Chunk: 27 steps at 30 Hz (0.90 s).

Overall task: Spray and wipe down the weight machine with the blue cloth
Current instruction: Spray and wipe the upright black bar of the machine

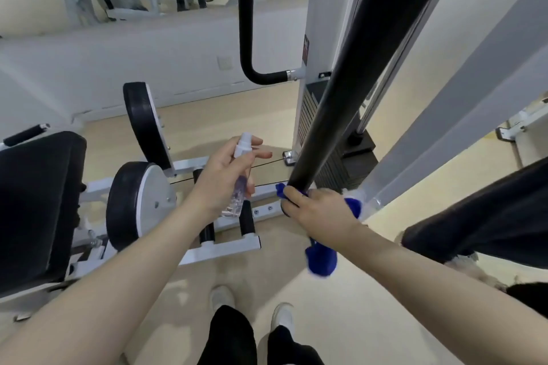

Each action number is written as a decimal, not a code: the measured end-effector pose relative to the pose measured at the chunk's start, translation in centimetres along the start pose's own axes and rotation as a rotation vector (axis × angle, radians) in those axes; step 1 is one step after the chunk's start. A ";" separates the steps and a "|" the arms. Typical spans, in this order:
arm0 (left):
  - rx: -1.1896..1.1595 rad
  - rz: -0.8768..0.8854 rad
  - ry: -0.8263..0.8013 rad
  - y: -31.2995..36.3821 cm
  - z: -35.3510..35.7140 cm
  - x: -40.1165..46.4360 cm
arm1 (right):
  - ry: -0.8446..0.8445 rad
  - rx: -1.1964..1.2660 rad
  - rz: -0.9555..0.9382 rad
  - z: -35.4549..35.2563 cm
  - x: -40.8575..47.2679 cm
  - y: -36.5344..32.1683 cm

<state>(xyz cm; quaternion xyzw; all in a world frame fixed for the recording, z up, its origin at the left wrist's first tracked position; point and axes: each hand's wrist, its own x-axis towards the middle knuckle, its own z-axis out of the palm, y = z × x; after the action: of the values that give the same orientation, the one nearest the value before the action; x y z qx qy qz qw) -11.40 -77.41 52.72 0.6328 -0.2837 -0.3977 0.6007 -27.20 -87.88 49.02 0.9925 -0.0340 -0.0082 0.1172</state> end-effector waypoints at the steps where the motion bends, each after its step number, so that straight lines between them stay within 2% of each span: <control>1: 0.017 0.000 0.005 -0.2 -0.2 0.1 | 0.022 0.011 -0.012 0.4 0.5 -0.2; 3: 0.046 -0.014 0.012 -0.9 -0.3 0.1 | 0.215 0.001 0.029 -1.1 0.9 0.1; 6: 0.050 -0.048 0.056 -1.9 0.0 0.3 | 0.672 0.038 0.156 -4.5 0.7 1.9; 8: 0.045 -0.071 0.083 -2.3 0.4 0.5 | 0.751 0.033 0.187 -4.8 0.4 2.3; 13: 0.033 -0.082 0.076 -2.5 0.8 0.6 | 0.488 -0.025 0.215 1.2 1.0 -0.6; 18: 0.115 -0.083 0.044 -3.9 0.4 -0.2 | 0.274 -0.045 0.217 2.9 0.9 -2.7; 23: 0.099 -0.114 0.081 -4.6 0.3 -1.4 | 0.289 0.078 0.330 0.3 1.6 -1.8; 25: 0.120 -0.134 0.102 -5.0 -0.3 -1.9 | 0.077 0.113 0.325 0.2 1.4 -1.8; 27: 0.124 -0.139 0.116 -5.3 -1.3 -2.6 | -0.258 0.168 0.274 1.9 1.3 -3.1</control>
<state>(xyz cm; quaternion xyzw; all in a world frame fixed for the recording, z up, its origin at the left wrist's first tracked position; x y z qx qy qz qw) -12.30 -73.88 47.84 0.7088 -0.2282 -0.3829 0.5467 -25.76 -85.41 46.45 0.9757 -0.1837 -0.1162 0.0288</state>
